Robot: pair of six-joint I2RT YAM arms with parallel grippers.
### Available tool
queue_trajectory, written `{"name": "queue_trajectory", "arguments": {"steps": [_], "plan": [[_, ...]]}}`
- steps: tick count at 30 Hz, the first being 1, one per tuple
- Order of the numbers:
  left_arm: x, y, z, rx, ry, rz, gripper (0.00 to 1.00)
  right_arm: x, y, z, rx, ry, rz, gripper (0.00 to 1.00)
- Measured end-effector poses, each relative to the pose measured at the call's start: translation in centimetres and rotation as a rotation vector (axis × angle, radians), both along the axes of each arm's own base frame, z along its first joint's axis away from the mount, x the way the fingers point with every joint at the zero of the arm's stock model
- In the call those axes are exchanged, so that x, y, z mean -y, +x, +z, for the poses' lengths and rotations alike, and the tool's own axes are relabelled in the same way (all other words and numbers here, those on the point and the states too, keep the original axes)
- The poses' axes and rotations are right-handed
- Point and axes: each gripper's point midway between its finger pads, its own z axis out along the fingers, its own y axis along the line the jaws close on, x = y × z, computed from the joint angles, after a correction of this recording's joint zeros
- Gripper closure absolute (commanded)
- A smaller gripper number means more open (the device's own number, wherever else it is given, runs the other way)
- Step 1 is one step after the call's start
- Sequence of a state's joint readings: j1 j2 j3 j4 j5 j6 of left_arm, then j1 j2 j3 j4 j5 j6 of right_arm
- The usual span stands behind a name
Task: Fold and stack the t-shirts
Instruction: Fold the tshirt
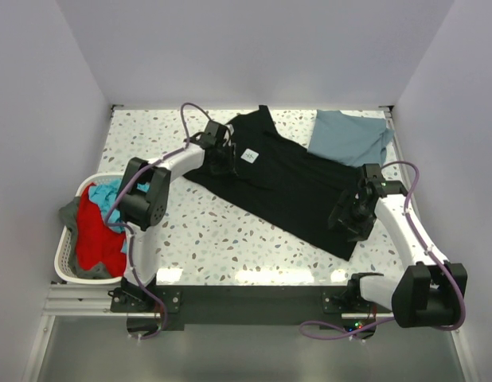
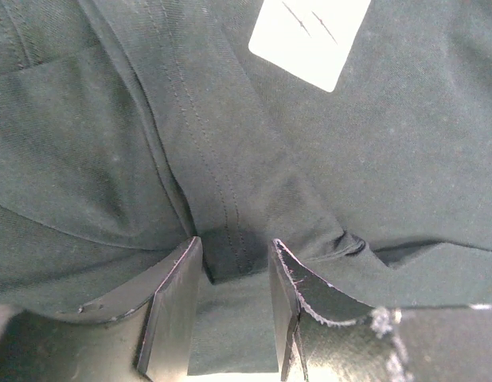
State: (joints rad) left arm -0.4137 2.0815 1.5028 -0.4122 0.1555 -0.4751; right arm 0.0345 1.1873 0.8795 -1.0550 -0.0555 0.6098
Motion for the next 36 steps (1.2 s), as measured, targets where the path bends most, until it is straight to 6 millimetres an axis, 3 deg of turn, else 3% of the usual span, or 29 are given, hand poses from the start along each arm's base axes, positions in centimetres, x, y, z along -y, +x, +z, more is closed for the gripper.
{"name": "queue_trajectory", "arguments": {"steps": [6,14,20,26,36], "plan": [[0.1,-0.1,-0.1,0.004,0.012,-0.001,0.57,0.0,0.0,0.0,0.002,0.000,0.000,0.29],[0.2,-0.1,-0.2,0.012,0.027,-0.012,0.73,0.0,-0.1,0.0,0.005,0.000,0.000,0.29],[0.8,0.1,-1.1,0.009,0.042,-0.036,1.00,0.0,-0.2,0.1,0.010,0.000,0.000,0.29],[1.7,0.7,-0.5,0.033,0.037,-0.060,1.00,0.0,-0.2,0.2,0.010,0.000,0.000,0.29],[4.9,2.0,2.9,0.117,-0.014,-0.109,1.00,0.0,-0.2,0.2,0.009,0.000,-0.001,0.29]]}}
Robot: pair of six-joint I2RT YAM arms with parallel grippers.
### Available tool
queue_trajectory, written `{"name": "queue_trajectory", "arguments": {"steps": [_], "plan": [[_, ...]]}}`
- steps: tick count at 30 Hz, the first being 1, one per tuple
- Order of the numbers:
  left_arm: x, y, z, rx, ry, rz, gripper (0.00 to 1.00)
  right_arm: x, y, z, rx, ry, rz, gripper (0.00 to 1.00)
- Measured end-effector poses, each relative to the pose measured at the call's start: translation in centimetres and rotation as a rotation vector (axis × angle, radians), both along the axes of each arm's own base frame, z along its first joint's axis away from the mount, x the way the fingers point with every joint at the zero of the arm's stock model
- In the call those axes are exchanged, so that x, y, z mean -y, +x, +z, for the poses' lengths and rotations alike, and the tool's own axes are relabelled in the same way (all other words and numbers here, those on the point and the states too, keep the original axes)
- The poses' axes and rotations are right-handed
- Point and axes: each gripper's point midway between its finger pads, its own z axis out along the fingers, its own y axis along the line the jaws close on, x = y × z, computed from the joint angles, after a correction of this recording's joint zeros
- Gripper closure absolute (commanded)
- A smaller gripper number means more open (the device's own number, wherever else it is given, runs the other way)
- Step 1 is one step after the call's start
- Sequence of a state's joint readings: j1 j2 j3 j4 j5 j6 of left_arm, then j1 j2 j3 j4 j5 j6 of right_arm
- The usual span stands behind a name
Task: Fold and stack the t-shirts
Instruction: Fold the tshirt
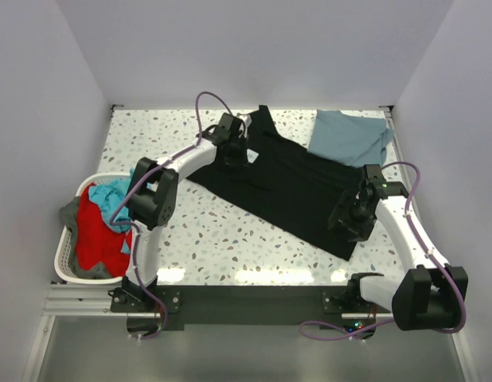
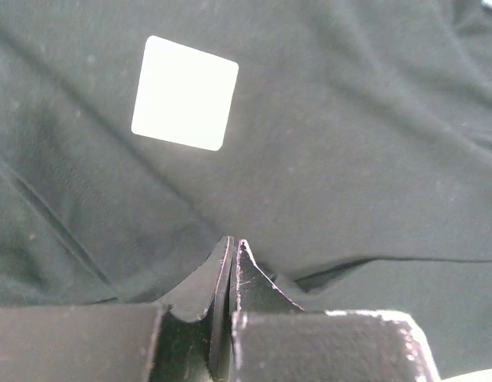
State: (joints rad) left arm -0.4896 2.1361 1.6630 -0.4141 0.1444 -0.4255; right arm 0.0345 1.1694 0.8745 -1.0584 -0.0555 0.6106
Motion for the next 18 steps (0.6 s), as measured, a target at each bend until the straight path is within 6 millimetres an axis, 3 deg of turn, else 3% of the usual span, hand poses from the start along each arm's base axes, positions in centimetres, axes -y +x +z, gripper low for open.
{"name": "queue_trajectory", "arguments": {"steps": [4,13,18], "plan": [[-0.2,0.1,-0.1,0.014,0.029,0.014,0.99,0.0,0.0,0.0,0.000,0.000,0.000,0.29],[-5.7,-2.0,-3.2,-0.056,0.150,0.113,0.69,-0.2,0.0,0.0,0.000,0.012,0.002,0.29],[-6.5,-1.5,-3.1,-0.045,0.167,0.141,0.62,-0.3,0.0,0.0,0.000,0.015,0.003,0.29]]}}
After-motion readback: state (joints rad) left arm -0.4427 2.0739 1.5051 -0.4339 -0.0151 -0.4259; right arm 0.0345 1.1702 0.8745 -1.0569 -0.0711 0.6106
